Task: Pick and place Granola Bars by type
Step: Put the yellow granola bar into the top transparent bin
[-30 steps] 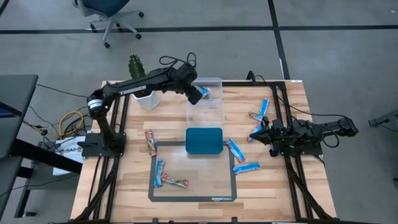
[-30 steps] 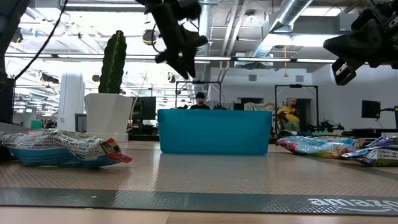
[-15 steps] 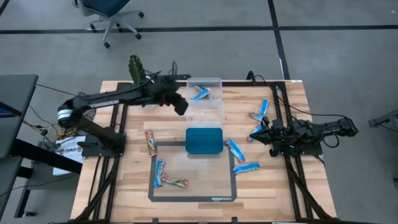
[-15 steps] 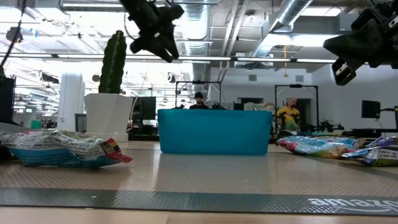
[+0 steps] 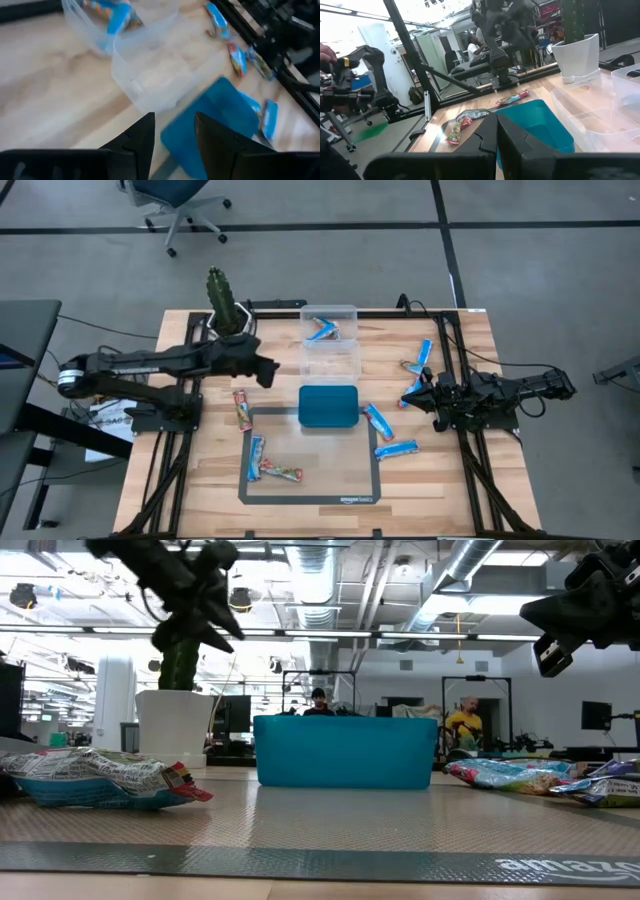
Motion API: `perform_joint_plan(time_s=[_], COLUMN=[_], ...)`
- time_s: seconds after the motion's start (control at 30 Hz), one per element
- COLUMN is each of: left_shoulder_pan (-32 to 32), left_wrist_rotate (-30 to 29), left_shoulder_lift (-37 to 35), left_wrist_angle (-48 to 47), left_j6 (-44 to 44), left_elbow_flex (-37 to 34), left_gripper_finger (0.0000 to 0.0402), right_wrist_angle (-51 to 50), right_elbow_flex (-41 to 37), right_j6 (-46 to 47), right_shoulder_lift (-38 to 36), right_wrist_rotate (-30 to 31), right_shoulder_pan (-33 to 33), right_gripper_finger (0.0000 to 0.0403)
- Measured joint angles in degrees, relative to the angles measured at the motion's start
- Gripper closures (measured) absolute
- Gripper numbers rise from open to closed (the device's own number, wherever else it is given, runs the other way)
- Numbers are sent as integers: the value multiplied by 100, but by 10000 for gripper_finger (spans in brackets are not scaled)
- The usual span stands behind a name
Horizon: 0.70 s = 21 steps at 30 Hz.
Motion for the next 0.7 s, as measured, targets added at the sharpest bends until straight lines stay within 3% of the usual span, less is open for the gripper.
perform_joint_plan(time_s=[0.33,0.7], left_shoulder_pan=[-442,-1076], left_wrist_rotate=[469,1074], left_shoulder_lift=[-1074,-1582], left_wrist_angle=[93,1321], left_j6=[-8,-6], left_elbow_flex=[-826,-1798], left_gripper_finger=[272,272], right_wrist_angle=[4,3], right_elbow_flex=[0,0], right_j6=[0,0], right_shoulder_lift=[0,0], right_wrist_rotate=[8,7], right_shoulder_pan=[0,-2], right_gripper_finger=[403,403])
